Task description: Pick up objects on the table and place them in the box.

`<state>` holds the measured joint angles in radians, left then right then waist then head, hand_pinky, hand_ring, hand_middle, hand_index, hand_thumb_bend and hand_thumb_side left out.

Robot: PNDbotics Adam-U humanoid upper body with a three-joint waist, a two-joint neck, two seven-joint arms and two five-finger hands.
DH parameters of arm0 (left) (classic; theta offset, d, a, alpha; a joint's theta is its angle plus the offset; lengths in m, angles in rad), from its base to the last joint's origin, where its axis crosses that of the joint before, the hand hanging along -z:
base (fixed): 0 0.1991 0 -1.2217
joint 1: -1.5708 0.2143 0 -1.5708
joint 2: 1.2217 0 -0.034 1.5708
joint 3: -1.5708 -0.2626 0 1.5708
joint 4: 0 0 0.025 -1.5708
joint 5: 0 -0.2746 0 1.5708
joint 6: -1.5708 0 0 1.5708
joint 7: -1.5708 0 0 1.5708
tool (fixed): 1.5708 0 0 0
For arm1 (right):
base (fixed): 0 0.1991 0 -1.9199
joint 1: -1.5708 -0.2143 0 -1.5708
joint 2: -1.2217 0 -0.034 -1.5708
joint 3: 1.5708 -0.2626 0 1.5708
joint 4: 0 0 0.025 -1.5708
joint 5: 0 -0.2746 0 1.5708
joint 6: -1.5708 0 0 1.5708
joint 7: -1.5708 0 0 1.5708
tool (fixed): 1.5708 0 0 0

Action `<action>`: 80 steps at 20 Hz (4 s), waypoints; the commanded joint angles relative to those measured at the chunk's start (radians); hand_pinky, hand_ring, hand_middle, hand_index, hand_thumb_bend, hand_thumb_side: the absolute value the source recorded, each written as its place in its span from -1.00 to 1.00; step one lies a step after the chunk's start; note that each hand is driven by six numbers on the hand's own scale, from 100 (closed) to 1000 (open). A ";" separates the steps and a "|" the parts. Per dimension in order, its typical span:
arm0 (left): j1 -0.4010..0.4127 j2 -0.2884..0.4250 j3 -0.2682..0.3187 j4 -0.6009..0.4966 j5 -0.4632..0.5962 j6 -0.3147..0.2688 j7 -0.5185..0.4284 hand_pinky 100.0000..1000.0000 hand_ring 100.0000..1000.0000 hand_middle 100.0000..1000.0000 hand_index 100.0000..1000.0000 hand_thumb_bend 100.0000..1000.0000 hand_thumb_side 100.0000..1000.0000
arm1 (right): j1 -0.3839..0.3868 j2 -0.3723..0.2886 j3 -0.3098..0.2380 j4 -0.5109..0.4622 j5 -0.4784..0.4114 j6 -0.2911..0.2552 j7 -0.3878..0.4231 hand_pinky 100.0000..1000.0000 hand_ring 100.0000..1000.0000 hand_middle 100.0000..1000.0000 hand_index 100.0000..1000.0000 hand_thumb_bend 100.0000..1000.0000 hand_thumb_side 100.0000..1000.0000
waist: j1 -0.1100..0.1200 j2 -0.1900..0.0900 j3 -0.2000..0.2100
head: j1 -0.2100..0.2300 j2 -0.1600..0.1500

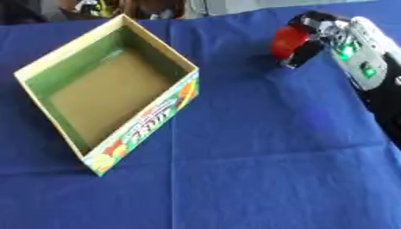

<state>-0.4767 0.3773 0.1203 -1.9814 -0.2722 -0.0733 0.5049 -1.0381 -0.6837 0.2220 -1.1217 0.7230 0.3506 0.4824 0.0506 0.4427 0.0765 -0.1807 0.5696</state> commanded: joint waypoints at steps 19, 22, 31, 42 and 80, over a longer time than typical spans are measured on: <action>-0.004 0.018 -0.009 -0.019 -0.008 -0.001 -0.009 0.21 0.72 0.58 0.62 -1.00 0.98 | -0.072 -0.041 0.034 -0.377 -0.157 0.062 -0.020 -0.82 -0.04 0.01 0.05 -1.00 -0.64 | -0.028 -0.084 -0.007 | 0.023 0.048; -0.003 0.015 -0.012 -0.019 -0.009 -0.002 -0.011 0.21 0.72 0.58 0.62 -1.00 0.98 | -0.109 -0.006 0.049 -0.412 -0.149 0.071 0.012 -0.83 -0.05 0.01 0.05 -1.00 -0.64 | -0.035 -0.091 0.001 | 0.021 0.058; -0.017 0.011 -0.021 -0.019 -0.006 -0.012 -0.018 0.21 0.72 0.58 0.62 -1.00 0.98 | -0.218 0.158 0.077 -0.374 -0.122 0.073 0.031 -0.84 -0.07 -0.02 0.03 -1.00 -0.64 | -0.054 -0.096 0.040 | -0.005 0.074; -0.037 -0.001 -0.026 -0.019 -0.001 -0.023 -0.020 0.21 0.72 0.58 0.62 -1.00 0.98 | -0.246 0.307 0.097 -0.245 -0.110 0.053 0.020 -0.85 -0.08 -0.03 0.02 -1.00 -0.72 | -0.072 -0.082 0.081 | -0.036 0.071; -0.063 -0.015 -0.029 -0.019 0.010 -0.027 -0.021 0.20 0.72 0.57 0.61 -1.00 0.97 | -0.196 0.481 0.182 -0.038 0.156 -0.084 0.163 0.02 0.51 0.54 0.66 -0.39 -0.06 | -0.065 -0.063 0.112 | -0.023 0.022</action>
<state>-0.5275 0.3508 0.0902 -1.9814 -0.2643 -0.0980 0.4854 -1.2133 -0.1986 0.4075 -1.1308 0.8612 0.2801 0.6343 -0.0221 0.4009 0.1869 -0.2019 0.5888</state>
